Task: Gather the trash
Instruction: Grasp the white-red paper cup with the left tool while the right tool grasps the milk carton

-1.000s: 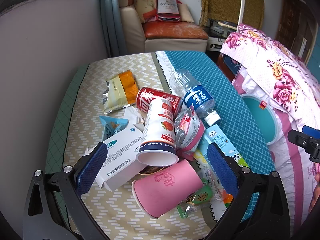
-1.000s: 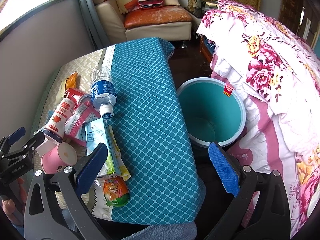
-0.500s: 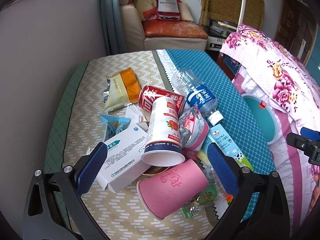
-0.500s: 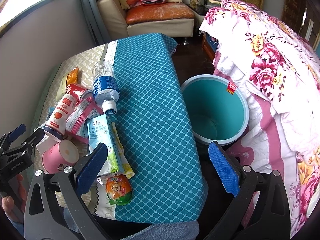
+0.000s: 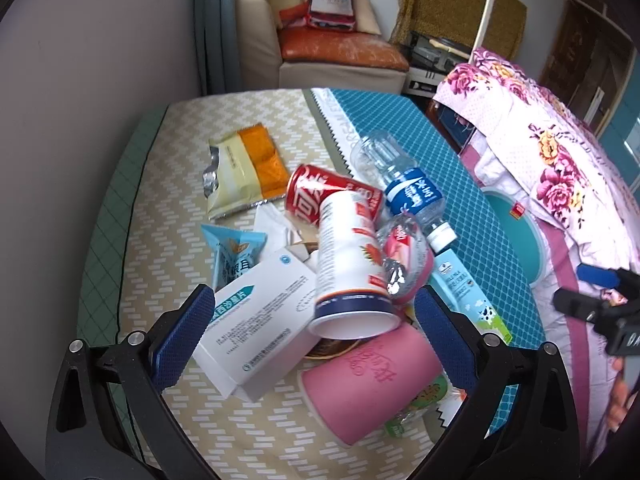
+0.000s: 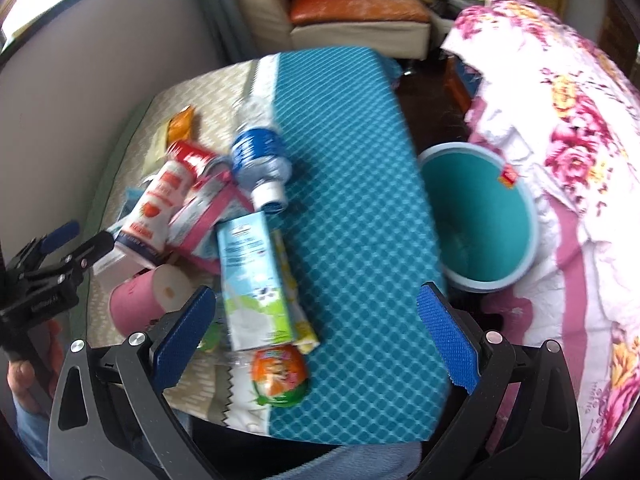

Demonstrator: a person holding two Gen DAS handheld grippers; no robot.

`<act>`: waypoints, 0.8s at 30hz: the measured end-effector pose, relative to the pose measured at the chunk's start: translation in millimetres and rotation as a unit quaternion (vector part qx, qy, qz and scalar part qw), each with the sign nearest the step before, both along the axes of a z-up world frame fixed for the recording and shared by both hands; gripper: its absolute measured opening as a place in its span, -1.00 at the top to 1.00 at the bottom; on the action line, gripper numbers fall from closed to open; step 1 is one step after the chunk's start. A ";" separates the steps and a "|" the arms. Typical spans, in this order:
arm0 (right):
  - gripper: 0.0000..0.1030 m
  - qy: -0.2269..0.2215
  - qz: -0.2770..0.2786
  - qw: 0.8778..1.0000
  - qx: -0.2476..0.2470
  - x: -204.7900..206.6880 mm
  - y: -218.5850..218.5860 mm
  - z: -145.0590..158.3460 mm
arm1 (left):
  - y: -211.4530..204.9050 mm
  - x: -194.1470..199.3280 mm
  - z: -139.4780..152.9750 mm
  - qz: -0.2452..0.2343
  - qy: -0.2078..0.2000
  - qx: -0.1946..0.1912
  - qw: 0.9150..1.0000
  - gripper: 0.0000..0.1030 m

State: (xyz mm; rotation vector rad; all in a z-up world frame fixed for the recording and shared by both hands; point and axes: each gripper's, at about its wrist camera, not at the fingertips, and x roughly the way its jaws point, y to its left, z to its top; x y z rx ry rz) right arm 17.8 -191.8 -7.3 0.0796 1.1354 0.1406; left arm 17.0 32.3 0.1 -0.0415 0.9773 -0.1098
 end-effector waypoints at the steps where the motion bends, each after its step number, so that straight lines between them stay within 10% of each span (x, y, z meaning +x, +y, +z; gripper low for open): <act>1: -0.88 0.004 0.009 1.000 0.001 1.8 6.1 -3.3 | 6.2 3.1 -1.5 0.001 0.002 -0.002 1.000 -0.94; 6: -0.30 0.035 0.052 0.998 0.000 16.4 36.6 -26.2 | 21.0 7.8 -4.8 0.008 0.012 -0.018 1.000 -0.93; 24: 0.08 0.071 0.075 0.993 0.062 37.6 48.0 -63.6 | 1.4 44.3 -7.7 -0.038 0.048 0.006 0.998 -0.35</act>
